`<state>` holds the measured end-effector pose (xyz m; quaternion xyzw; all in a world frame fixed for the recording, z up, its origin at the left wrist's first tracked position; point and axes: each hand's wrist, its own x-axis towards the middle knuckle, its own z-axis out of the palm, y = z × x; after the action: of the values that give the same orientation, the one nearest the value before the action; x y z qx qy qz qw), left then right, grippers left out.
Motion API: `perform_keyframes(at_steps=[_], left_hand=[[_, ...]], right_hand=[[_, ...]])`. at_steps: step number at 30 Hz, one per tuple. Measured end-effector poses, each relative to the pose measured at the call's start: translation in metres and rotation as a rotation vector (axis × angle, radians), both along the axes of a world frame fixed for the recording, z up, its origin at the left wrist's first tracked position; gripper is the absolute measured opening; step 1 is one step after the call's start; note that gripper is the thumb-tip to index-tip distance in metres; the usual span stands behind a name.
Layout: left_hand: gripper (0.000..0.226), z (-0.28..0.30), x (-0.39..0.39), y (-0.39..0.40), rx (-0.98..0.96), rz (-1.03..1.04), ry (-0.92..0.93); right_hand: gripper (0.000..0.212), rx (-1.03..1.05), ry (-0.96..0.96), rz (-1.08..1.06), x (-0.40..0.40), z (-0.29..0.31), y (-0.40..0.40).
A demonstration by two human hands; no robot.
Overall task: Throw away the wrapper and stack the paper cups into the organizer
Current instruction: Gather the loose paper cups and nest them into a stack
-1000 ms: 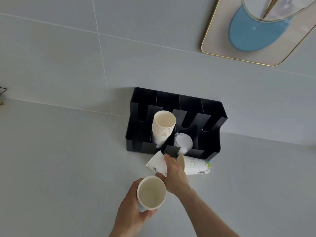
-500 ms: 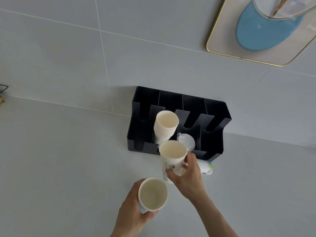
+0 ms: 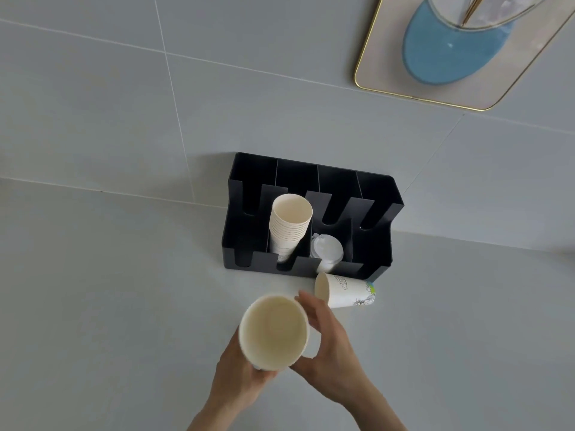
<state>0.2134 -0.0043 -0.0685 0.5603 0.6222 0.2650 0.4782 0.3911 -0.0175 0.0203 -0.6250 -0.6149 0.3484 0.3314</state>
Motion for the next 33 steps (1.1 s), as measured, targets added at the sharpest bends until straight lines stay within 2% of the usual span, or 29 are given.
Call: perform_keyframes(at_steps=[2,4,6,10,16,19,23,25,29,33], left_hand=[[0.075,-0.004,-0.001,-0.005,-0.106,0.025,0.009],[0.087,0.003,0.001,-0.007,-0.096,-0.056,-0.014],[0.096,0.013,0.003,-0.006,-0.063,-0.173,0.084],[0.064,0.018,-0.001,0.01,0.076,-0.216,0.2],[0.084,0.029,-0.008,0.017,0.115,-0.196,0.162],[0.081,0.026,-0.009,0.017,0.124,-0.161,0.129],[0.073,0.024,-0.007,0.015,0.098,-0.156,0.034],[0.075,0.019,-0.007,0.014,0.064,-0.161,-0.039],[0.082,0.018,-0.011,0.013,0.095,-0.128,-0.042],[0.08,0.03,-0.012,0.011,0.15,-0.111,-0.069]], right_hand=[[0.095,0.007,-0.035,0.012,0.0,-0.004,-0.003],[0.084,0.057,-0.106,0.039,0.0,-0.004,-0.005],[0.068,0.125,-0.209,0.097,-0.004,-0.005,-0.006],[0.062,0.161,-0.343,0.095,-0.008,-0.012,-0.01],[0.066,0.1,-0.338,0.113,-0.011,-0.024,-0.013],[0.066,0.085,-0.321,0.119,-0.013,-0.022,-0.01],[0.055,0.061,-0.291,0.103,-0.017,-0.021,-0.005],[0.05,0.059,-0.275,0.057,-0.017,-0.022,-0.002],[0.054,0.039,-0.172,0.0,-0.019,-0.023,0.003],[0.054,-0.001,-0.107,-0.001,-0.021,-0.023,0.004]])
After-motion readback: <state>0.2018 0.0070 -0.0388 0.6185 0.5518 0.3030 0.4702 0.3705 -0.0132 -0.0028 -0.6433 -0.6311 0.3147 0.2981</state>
